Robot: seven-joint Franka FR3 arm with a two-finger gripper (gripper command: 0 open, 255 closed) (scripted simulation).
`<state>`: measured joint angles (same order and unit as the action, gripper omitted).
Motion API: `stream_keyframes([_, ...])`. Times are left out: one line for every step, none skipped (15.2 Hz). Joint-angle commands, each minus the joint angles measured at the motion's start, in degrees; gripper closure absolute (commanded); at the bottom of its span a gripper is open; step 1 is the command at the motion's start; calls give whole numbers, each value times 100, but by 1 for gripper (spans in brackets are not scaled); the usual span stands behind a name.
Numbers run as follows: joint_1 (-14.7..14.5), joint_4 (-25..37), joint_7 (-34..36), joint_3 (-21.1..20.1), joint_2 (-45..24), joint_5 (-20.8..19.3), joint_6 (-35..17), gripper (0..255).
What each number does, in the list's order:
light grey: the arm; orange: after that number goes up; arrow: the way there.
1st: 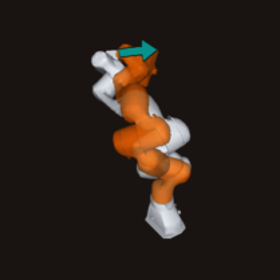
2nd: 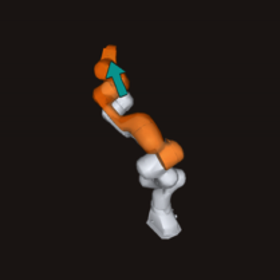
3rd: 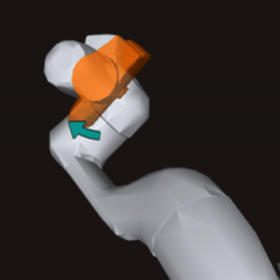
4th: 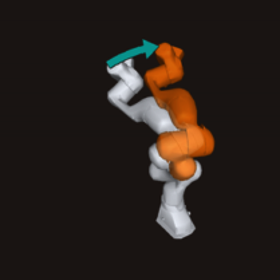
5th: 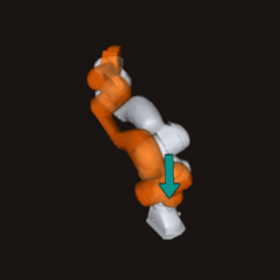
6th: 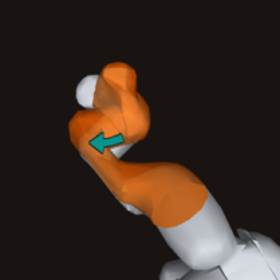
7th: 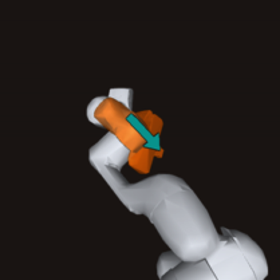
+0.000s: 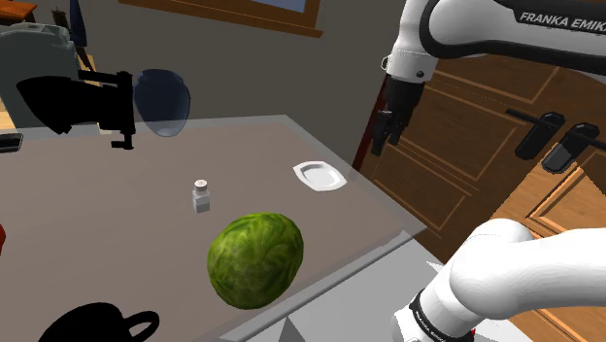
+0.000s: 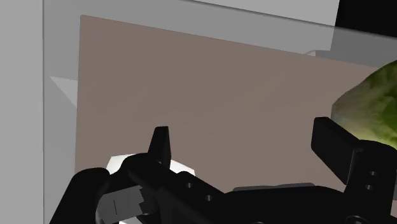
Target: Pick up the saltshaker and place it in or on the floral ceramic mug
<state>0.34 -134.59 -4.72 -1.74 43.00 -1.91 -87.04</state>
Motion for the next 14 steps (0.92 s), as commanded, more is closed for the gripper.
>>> stream_keyframes([0, 0, 0, 0, 0, 0, 0, 0])
stream_keyframes([-32, 3, 87, -77, -131, 63, -138, 0])
stream_keyframes([-63, 13, 173, -153, -268, 123, -275, 0])
stream_keyframes([-93, 30, 257, -229, -411, 178, -410, 0])
stream_keyframes([-121, 54, 340, -305, -558, 231, -545, 0])
stream_keyframes([-148, 86, 423, -380, -710, 278, -677, 0])
stream_keyframes([-175, 125, 505, -454, -867, 322, -808, 0])
stream_keyframes([-198, 171, 586, -530, -1028, 361, -935, 0])
stream_keyframes([-221, 224, 667, -604, -1193, 396, -1061, 0])
stream_keyframes([-243, 284, 748, -677, -1361, 425, -1183, 0])
stream_keyframes([-265, 352, 829, -748, -1534, 449, -1302, 0])
stream_keyframes([-286, 426, 910, -819, -1710, 467, -1417, 0])
stream_keyframes([-305, 508, 993, -889, -1889, 480, -1529, 0])
stream_keyframes([-324, 596, 1075, -958, -2071, 487, -1636, 0])
